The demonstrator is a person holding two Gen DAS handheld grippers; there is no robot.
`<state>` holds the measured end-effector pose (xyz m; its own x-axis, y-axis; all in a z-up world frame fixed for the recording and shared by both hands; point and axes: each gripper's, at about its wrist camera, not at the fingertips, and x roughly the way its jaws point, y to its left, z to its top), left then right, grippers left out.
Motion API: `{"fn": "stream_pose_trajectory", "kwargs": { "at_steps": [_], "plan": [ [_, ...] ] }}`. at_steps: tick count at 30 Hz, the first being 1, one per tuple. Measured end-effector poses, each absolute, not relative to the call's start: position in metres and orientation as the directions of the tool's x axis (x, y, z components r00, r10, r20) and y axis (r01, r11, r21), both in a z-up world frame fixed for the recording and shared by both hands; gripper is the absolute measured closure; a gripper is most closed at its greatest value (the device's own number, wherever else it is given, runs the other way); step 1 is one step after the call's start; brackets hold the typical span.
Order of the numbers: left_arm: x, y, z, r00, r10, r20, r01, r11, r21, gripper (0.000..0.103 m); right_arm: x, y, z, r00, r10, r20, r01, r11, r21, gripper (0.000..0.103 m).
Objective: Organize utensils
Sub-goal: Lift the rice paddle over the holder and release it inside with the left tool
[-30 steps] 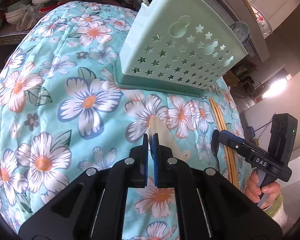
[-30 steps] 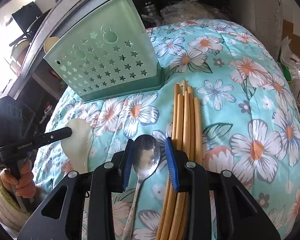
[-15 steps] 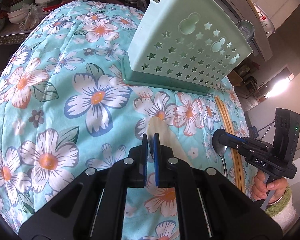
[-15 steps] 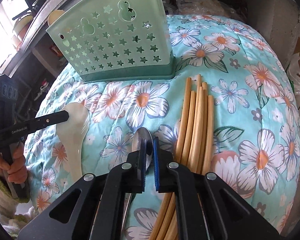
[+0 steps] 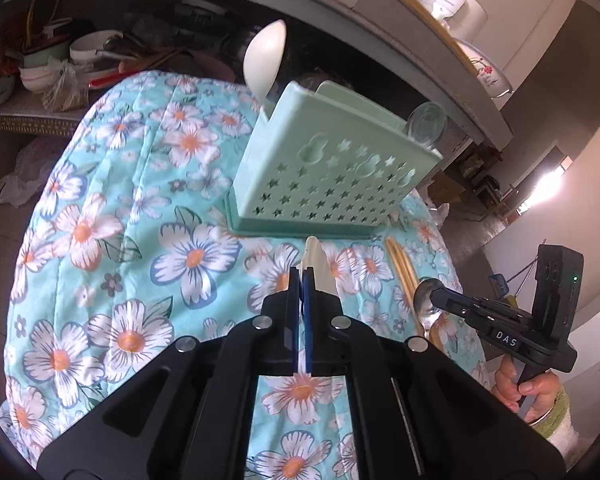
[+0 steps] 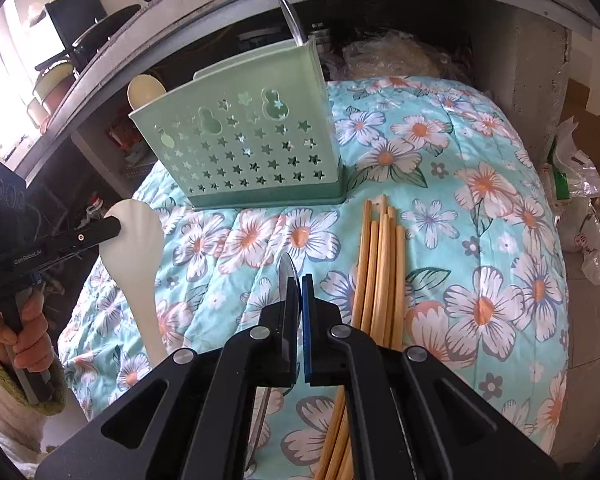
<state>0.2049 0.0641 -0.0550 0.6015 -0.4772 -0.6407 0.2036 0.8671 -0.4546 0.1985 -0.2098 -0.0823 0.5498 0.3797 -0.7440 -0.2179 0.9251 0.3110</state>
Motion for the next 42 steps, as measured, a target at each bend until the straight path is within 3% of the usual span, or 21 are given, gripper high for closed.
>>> {"fn": "stream_pose_trajectory", "kwargs": {
  "at_steps": [10,19,30,34,37,39,42],
  "plan": [
    [0.196,0.050,0.074,0.761,-0.490,-0.426,0.347,0.861,-0.371,0.102,0.184,-0.223,-0.046,0.639,0.398,-0.659,-0.222,0.915,0.337,0.101],
    [0.257,0.013,0.137,0.879,-0.366,-0.306,0.303,0.923,-0.236,0.102,0.182,-0.231,-0.049,0.644,0.422,-0.638,-0.223,0.901,0.372,0.101],
    [0.332,-0.044,0.096,0.905,-0.246,-0.347,0.237,0.969,-0.069,0.102,0.192,-0.244,-0.061,0.626,0.452,-0.636,-0.203,0.881,0.427,0.101],
    [0.345,-0.058,0.076,0.884,-0.252,-0.394,0.259,0.965,-0.036,0.102,0.194,-0.246,-0.062,0.624,0.456,-0.634,-0.200,0.878,0.435,0.101],
    [0.347,-0.060,0.064,0.845,-0.296,-0.445,0.293,0.953,-0.077,0.101,0.195,-0.247,-0.063,0.622,0.457,-0.636,-0.198,0.878,0.437,0.101],
    [0.346,-0.056,0.060,0.822,-0.327,-0.467,0.306,0.944,-0.122,0.098,0.194,-0.248,-0.062,0.624,0.456,-0.635,-0.198,0.878,0.437,0.101],
    [0.338,-0.046,0.060,0.805,-0.356,-0.474,0.313,0.934,-0.170,0.083,0.191,-0.248,-0.059,0.629,0.455,-0.630,-0.198,0.878,0.436,0.101]
  ]
}}
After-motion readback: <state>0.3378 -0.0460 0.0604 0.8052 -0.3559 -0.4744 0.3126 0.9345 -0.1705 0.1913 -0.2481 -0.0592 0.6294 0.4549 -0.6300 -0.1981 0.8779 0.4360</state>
